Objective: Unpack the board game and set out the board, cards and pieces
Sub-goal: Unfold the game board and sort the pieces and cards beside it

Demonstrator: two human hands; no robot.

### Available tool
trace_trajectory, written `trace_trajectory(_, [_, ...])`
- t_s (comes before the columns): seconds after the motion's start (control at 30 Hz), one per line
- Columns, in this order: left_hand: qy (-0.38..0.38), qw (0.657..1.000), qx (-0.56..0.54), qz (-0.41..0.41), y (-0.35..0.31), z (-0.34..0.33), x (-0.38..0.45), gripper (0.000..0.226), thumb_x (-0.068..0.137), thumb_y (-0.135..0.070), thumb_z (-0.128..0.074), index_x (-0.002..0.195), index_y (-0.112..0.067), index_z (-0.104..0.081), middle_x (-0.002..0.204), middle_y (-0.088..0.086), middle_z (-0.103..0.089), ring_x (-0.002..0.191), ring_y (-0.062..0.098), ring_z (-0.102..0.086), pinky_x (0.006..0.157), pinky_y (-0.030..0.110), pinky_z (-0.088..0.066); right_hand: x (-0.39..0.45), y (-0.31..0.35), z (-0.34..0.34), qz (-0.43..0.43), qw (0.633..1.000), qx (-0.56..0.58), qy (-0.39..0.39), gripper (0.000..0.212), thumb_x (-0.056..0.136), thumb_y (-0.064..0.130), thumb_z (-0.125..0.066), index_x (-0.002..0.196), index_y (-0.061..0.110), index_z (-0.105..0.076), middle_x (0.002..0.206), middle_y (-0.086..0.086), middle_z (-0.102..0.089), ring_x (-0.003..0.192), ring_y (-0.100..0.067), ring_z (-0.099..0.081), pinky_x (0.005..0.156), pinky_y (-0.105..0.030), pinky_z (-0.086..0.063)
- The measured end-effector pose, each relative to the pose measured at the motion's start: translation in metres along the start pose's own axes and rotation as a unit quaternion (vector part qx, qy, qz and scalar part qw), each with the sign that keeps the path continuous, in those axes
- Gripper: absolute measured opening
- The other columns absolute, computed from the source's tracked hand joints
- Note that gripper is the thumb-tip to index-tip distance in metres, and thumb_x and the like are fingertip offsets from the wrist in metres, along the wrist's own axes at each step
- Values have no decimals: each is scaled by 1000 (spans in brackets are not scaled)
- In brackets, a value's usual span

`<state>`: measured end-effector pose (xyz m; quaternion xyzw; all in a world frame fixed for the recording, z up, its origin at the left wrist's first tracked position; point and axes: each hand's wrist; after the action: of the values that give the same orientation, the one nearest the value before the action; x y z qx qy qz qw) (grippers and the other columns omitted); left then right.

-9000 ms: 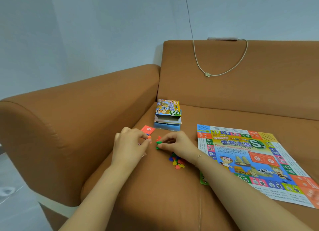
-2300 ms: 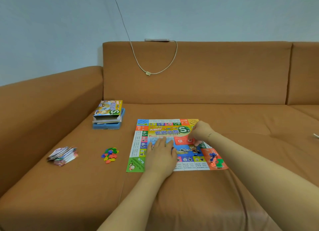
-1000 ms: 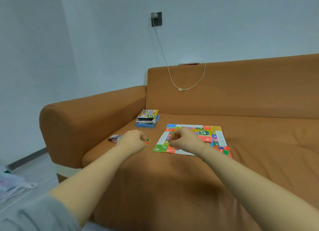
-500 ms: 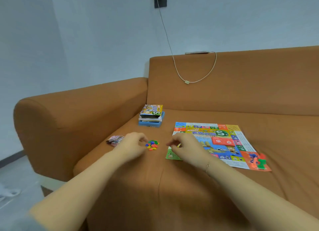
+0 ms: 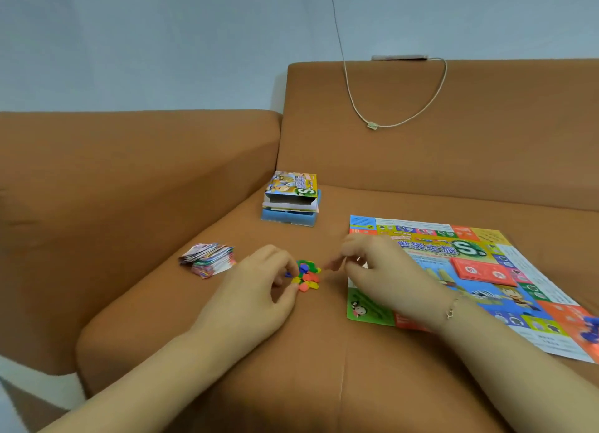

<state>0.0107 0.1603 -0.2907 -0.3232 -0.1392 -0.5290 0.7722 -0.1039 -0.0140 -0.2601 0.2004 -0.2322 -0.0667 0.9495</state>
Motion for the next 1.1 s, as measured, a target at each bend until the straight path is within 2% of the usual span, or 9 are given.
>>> trace_trajectory(0.13, [31,999,3,-42,5,2,-2,20,87,-33,-53,104,-36,-63,102,-21,-52,90,-3,-53,76,19,-44,-2,3,-7,11,999,3,50,41,82,-2,-47,100,24,-73,80,15,-56,74,1,-52,66,-9,-37])
trace_trajectory(0.3, [55,996,15,-64,7,9,-9,37,86,-48,-35,101,-36,-67,104,-22,-55,101,-3,-49,87,24,-44,-6,7,-7,15,998,5,64,46,84,-5,-44,105,24,-73,83,12,-51,77,0,-52,66,-7,-36])
trace_trajectory(0.43, [61,996,4,-71,6,13,-11,34,86,-48,-38,97,-34,-67,105,-21,-56,103,-1,-51,89,24,-44,-9,6,-3,-4,998,6,68,39,84,-2,-46,98,21,-75,86,10,-56,83,-13,-57,72,-21,-45])
trace_trajectory(0.57, [65,995,-24,-69,10,13,-10,13,87,-39,-53,87,-32,-64,102,-20,-56,98,-2,-55,84,20,-46,-12,6,0,-10,998,2,66,34,84,4,-49,94,24,-75,91,5,-63,85,-12,-58,79,-32,-48])
trace_trajectory(0.63, [67,995,-45,-61,11,13,-7,4,87,-29,-61,84,-30,-65,100,-18,-58,93,0,-56,79,15,-45,-12,9,-1,-5,998,1,60,35,85,3,-50,98,25,-74,91,7,-63,87,-11,-58,81,-30,-47])
trace_trajectory(0.8, [41,997,-53,-29,13,10,7,15,91,-18,-57,99,-24,-67,97,-10,-56,82,5,-55,68,11,-42,-7,14,-5,23,997,-54,55,35,86,4,-51,104,26,-72,88,1,-59,92,-16,-48,84,-29,-39])
trace_trajectory(0.9, [52,998,-9,-31,14,4,12,21,93,-23,-54,109,-27,-67,101,-13,-52,79,2,-50,69,11,-36,-8,12,-4,22,997,-56,55,32,88,5,-51,100,23,-74,84,5,-55,93,-15,-47,84,-27,-38])
trace_trajectory(0.97, [55,998,12,-33,15,1,13,23,93,-26,-53,109,-24,-69,104,-13,-52,80,1,-49,71,14,-36,-9,12,-1,18,997,-49,56,30,87,5,-52,96,22,-75,81,8,-53,92,-14,-47,83,-26,-39])
trace_trajectory(1.1, [55,998,1,-34,16,4,14,19,91,-22,-58,101,-19,-73,102,-12,-58,78,-3,-52,66,5,-34,-11,10,1,12,998,-34,52,29,85,5,-54,89,24,-76,84,3,-60,90,-13,-50,81,-27,-41])
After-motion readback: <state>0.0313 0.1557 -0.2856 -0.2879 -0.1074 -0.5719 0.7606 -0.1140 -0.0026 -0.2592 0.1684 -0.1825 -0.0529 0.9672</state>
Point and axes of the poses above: each hand's wrist, its own x-axis towards the middle knuckle, its own z-axis out of the back of the hand, y = z × x
